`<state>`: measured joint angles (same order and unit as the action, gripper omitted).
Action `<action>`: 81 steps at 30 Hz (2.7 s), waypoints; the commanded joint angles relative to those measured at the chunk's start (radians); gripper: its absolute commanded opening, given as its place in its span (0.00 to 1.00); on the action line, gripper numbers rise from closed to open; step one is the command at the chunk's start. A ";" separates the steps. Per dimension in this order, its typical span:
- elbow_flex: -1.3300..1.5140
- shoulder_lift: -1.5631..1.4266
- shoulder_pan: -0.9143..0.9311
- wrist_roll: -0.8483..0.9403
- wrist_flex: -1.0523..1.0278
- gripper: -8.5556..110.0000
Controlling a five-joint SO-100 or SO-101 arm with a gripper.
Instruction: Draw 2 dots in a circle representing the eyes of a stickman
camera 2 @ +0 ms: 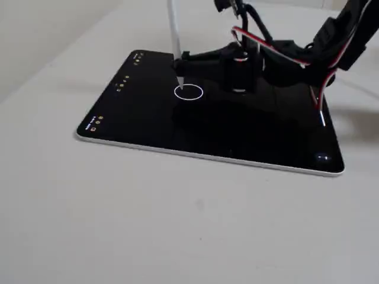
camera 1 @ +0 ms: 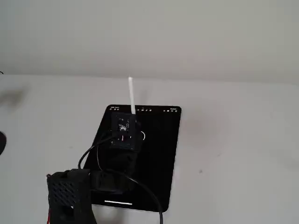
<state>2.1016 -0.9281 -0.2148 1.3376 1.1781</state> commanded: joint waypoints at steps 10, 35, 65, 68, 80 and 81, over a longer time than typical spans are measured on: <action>-0.058 0.000 -0.005 0.012 0.029 0.07; 0.037 -0.327 0.038 -0.143 -0.164 0.07; 0.025 -0.141 0.008 0.015 -0.117 0.07; 0.017 -0.127 0.006 0.025 -0.115 0.07; -0.009 -0.086 0.012 0.041 -0.115 0.07; -0.009 -0.078 0.009 0.046 -0.114 0.07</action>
<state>2.1414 -1.0063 -0.1963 1.3637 1.0324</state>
